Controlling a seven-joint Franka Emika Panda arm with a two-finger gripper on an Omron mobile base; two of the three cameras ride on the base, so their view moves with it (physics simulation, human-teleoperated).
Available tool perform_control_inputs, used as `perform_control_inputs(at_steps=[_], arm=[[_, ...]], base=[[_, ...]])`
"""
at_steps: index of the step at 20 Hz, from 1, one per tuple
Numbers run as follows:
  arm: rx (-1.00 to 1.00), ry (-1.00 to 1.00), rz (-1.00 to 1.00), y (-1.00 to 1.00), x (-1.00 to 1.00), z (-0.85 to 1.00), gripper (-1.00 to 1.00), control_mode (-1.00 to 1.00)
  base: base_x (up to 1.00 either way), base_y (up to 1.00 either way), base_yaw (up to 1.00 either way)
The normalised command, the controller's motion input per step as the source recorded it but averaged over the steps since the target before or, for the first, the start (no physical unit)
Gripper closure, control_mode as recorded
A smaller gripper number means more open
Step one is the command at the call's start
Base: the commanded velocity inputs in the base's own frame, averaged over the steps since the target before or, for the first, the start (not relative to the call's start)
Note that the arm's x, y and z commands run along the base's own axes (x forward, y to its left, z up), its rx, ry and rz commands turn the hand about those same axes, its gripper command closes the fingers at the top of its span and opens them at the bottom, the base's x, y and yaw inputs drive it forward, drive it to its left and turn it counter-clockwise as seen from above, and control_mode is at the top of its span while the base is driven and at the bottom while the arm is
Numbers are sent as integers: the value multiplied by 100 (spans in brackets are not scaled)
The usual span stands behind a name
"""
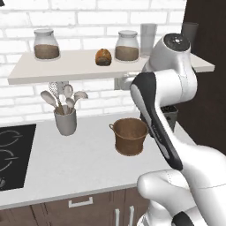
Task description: Open the cabinet, pick up the bread from the cabinet and place it in the basket. Then move the basket to the dining counter.
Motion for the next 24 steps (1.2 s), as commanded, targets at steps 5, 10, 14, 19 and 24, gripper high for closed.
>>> perform_control_inputs(at_steps=[5, 10, 14, 19, 24], arm=[[11, -6, -2, 25, 18, 53, -100, -100], [2, -28, 1, 14, 22, 12, -100, -100], [1, -21, 0, 16, 21, 18, -100, -100], [2, -8, 3, 4, 43, 35, -100, -100], [0, 18, 4, 1, 34, 87, -100, -100]], base=[[0, 0, 0], [0, 0, 0], [0, 0, 0], [0, 0, 0], [0, 0, 0]])
